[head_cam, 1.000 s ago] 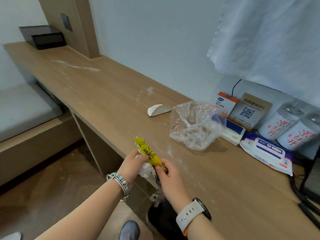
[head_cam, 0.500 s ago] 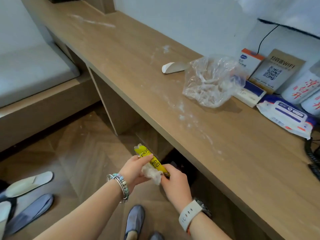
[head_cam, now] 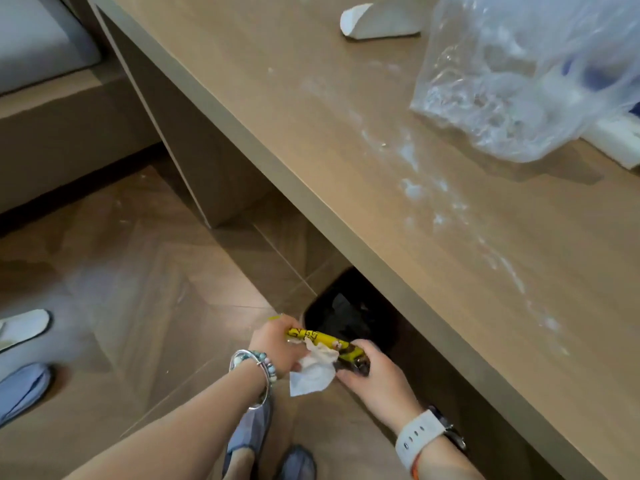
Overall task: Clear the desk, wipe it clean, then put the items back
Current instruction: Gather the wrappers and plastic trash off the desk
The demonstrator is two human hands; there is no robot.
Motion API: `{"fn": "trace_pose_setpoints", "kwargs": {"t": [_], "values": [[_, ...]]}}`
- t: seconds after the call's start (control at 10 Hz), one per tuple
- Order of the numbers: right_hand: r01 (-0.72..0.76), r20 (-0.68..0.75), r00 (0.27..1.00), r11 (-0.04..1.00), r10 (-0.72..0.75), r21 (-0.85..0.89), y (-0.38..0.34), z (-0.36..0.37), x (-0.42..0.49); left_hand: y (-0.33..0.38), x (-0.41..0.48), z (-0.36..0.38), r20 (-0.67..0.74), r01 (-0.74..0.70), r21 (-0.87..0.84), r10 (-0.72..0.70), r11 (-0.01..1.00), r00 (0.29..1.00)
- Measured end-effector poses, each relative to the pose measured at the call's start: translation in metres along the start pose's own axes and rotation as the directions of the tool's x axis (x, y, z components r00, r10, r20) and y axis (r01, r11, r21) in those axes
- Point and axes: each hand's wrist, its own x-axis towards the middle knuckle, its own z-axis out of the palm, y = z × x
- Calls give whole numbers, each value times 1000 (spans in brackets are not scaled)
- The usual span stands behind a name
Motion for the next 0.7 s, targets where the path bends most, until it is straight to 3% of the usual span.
{"fn": "trace_pose_setpoints", "kwargs": {"t": [0.1, 0.2, 0.3, 0.4, 0.6, 0.7], "values": [[-164, -172, 966, 972, 192, 168, 20, 5, 32, -11, 45, 36, 11, 79, -9, -79, 997, 997], [-227, -267, 906, 910, 327, 347, 37, 7, 62, -19, 85, 74, 24, 117, 7, -118, 993, 993], [-259, -255, 887, 871, 386, 418, 51, 6, 84, -31, 120, 105, 47, 157, 19, -157, 987, 986], [-332, -210, 881, 870, 424, 364, 67, 9, 101, -45, 142, 125, 23, 189, 61, -191, 980, 981], [-376, -250, 854, 873, 457, 311, 107, 21, 133, -46, 148, 141, 244, 275, -166, -231, 947, 942], [-386, -222, 864, 877, 453, 286, 72, 13, 108, -32, 131, 124, 248, 258, -85, -230, 962, 941]]}}
